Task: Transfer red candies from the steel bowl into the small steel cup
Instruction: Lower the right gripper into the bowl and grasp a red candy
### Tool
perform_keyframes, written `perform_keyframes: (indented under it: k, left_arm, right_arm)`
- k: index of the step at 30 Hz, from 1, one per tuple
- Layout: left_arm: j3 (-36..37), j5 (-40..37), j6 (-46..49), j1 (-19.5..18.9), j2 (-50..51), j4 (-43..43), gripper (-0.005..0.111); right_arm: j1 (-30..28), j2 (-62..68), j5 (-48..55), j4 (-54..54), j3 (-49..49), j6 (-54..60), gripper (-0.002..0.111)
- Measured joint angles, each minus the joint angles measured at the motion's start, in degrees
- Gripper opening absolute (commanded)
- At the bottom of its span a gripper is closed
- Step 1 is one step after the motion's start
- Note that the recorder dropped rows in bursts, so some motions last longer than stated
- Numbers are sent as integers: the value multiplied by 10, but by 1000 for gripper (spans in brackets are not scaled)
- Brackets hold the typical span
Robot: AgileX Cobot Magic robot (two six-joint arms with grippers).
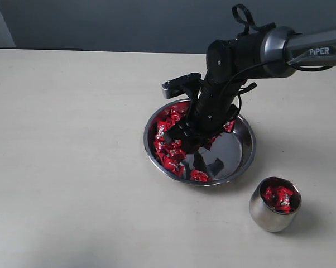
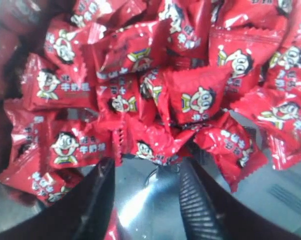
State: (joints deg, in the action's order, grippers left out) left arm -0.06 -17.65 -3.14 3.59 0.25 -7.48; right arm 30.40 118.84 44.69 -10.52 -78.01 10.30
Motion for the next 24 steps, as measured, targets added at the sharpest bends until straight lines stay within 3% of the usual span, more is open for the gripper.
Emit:
perform_keyframes:
  k: [24]
  left_arm:
    - [0,0,0,0,0,0,0]
  right_arm:
    - [0,33,-9,-1,-10,3,39]
